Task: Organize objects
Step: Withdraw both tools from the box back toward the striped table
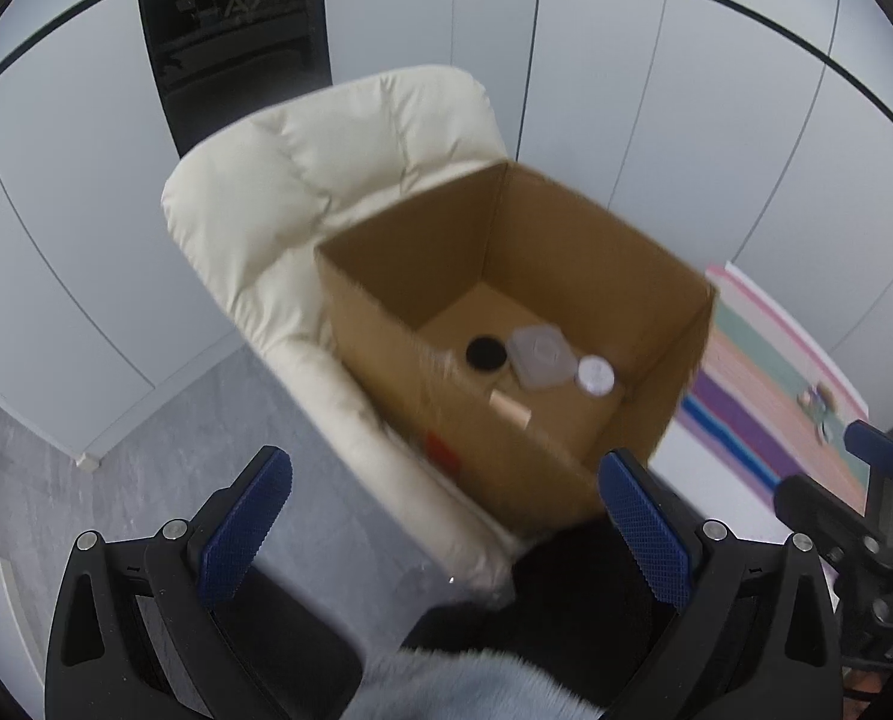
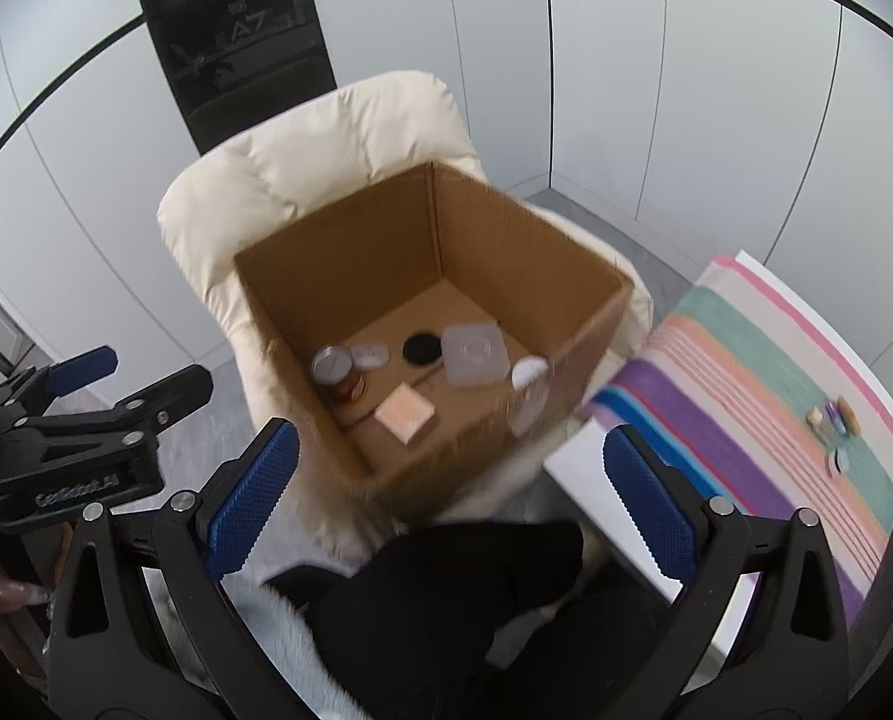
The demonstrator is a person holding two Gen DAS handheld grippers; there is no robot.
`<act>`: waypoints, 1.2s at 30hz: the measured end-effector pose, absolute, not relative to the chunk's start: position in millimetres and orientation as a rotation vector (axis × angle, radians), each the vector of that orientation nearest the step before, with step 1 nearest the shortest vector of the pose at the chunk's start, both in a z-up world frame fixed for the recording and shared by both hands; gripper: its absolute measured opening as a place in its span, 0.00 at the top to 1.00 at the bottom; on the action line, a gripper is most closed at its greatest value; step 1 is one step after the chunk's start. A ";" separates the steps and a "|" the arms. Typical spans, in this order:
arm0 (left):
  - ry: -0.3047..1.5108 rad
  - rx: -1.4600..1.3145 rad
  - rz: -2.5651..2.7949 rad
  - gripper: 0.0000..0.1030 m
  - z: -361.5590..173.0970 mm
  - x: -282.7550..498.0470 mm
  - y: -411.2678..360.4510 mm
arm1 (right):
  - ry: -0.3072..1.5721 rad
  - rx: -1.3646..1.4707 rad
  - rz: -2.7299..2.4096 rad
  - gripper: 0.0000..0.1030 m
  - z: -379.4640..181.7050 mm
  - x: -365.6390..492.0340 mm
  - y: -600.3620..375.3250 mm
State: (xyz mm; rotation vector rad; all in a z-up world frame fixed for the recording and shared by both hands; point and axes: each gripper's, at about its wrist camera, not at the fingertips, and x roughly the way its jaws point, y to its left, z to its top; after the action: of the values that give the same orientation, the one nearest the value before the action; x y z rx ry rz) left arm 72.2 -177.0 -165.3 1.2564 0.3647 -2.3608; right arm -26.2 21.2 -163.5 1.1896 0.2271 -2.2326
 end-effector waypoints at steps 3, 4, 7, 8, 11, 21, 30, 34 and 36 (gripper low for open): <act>0.331 1.251 -2.367 0.02 -164.7 84.0 -169.5 | 0.232 1.229 -2.199 0.00 -166.7 -0.4 31.8; 0.334 1.243 -2.357 0.02 -161.1 85.8 -168.2 | 0.239 1.239 -2.191 0.00 -167.6 9.1 35.2; 0.391 1.177 -2.411 0.02 -142.5 92.7 -163.7 | 0.249 1.223 -2.198 0.00 -163.7 22.2 37.7; 0.382 1.168 -2.425 0.02 -137.0 94.2 -160.0 | 0.249 1.206 -2.216 0.00 -159.3 24.4 38.9; 0.353 1.145 -2.447 0.02 -127.0 96.6 -151.6 | 0.253 1.152 -2.258 0.00 -145.8 32.3 44.3; 0.293 1.150 -2.557 0.02 -113.6 86.1 -119.2 | 0.209 1.097 -2.382 0.00 -121.6 42.4 68.0; 0.198 1.244 -2.691 0.02 -122.5 46.7 -64.9 | 0.108 1.173 -2.531 0.00 -123.2 38.7 131.9; 0.140 1.297 -2.753 0.02 -132.1 27.9 -31.9 | 0.045 1.240 -2.607 0.00 -131.8 36.7 174.5; 0.104 1.342 -2.779 0.02 -140.4 19.3 -12.9 | -0.010 1.280 -2.629 0.00 -137.0 36.7 197.3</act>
State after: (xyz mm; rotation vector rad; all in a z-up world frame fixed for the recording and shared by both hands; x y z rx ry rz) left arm 19.3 -12.9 -140.4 1.3424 0.1039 -2.7788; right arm 36.7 197.3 -137.0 1.2803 -0.0096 -2.6294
